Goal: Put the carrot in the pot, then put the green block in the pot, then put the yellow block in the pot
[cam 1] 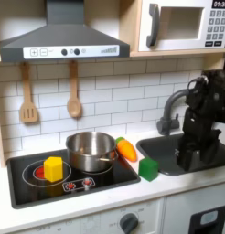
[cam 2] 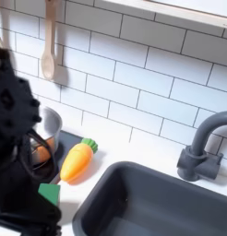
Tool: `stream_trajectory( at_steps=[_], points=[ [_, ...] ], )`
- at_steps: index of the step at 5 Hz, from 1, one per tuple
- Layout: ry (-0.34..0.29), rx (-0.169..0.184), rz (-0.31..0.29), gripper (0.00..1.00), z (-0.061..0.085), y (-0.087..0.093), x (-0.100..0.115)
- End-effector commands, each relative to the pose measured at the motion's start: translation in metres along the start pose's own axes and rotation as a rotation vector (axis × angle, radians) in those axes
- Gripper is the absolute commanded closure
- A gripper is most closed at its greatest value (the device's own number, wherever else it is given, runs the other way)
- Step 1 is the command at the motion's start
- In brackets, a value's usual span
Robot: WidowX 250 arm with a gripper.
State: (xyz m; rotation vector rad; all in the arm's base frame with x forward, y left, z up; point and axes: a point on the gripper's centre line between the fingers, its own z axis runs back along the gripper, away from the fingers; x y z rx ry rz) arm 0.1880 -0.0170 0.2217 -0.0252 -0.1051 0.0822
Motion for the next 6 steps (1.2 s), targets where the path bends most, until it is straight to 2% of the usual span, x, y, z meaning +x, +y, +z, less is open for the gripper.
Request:
stream_trajectory(
  at_steps=[1,2,3,4,6],
  points=[
    [-0.041,0.0,0.055,0.0,-0.008,-0.002,0.044],
    [-0.06,-0.014,0.095,0.0,-0.006,0.001,0.07],
    [-0.064,0.0,0.122,0.0,-0.008,0.01,0.088],
    [-0.045,0.0,0.124,0.0,-0.003,0.014,0.093],
    [-0.049,0.002,0.124,0.0,-0.003,0.014,0.093]
  ],
)
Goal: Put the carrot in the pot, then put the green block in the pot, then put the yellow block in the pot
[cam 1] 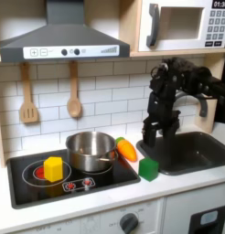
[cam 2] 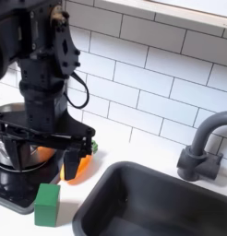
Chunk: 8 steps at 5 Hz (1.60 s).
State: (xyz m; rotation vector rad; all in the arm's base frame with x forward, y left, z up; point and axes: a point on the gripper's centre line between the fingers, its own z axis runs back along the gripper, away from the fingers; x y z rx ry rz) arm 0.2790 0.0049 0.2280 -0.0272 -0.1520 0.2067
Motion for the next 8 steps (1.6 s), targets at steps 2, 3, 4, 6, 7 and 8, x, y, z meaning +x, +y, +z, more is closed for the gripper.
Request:
stream_trajectory(
  at_steps=[2,3,4,6,7,8],
  points=[
    [0.0,-0.001,0.002,0.0,0.0,0.0,0.0],
    [0.003,-0.001,0.0,0.0,0.0,0.0,-0.001],
    [0.003,-0.001,0.0,0.0,0.0,0.0,-0.001],
    [-0.029,-0.022,-0.033,0.0,-0.005,-0.009,0.025],
    [-0.022,-0.012,-0.032,0.0,-0.012,-0.012,0.037],
    [0.016,-0.006,-0.039,0.0,-0.027,-0.014,0.046]
  ],
)
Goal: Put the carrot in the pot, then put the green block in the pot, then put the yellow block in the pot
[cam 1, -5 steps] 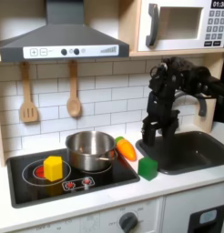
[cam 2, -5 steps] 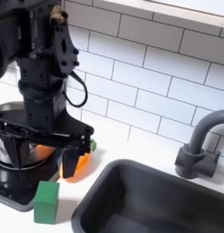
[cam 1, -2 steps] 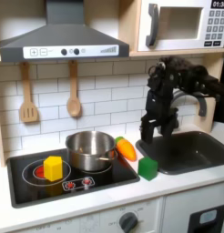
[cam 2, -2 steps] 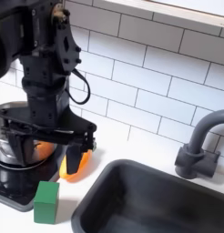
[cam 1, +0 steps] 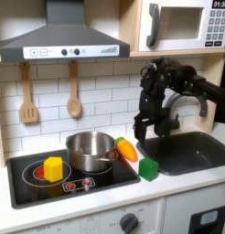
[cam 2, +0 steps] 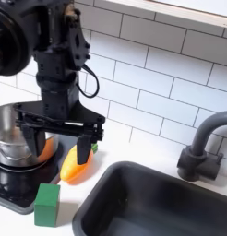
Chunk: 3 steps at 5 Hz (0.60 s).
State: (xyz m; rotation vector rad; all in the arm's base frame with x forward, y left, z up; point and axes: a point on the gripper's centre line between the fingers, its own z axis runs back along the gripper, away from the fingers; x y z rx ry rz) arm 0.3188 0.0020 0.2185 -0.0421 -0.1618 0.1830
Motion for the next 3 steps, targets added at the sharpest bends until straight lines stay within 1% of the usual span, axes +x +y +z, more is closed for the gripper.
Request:
stream_trajectory(
  at_steps=[1,2,3],
  points=[
    [0.031,0.019,-0.042,0.0,-0.02,-0.006,0.017],
    [0.035,0.024,-0.022,0.0,-0.025,-0.002,0.03],
    [0.044,0.019,-0.022,0.0,-0.03,-0.004,0.037]
  ],
)
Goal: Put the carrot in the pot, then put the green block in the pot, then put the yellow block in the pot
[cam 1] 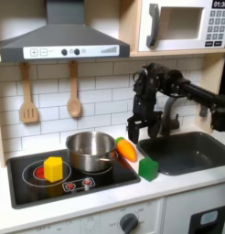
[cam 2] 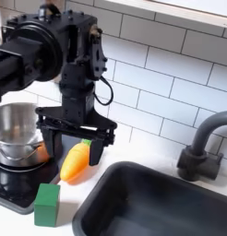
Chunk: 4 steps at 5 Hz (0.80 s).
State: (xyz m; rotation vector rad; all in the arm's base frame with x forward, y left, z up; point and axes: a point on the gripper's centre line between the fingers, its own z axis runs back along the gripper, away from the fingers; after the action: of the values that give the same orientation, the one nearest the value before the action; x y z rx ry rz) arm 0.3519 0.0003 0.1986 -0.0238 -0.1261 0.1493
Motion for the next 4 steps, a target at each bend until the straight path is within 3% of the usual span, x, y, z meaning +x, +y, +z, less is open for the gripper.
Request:
stream_trajectory(
  at_steps=[1,2,4],
  points=[
    [0.033,-0.008,0.011,0.0,-0.013,0.002,0.013],
    [0.054,0.015,0.016,0.0,-0.022,0.01,0.018],
    [0.069,0.008,0.009,0.0,-0.031,0.009,0.02]
  ],
)
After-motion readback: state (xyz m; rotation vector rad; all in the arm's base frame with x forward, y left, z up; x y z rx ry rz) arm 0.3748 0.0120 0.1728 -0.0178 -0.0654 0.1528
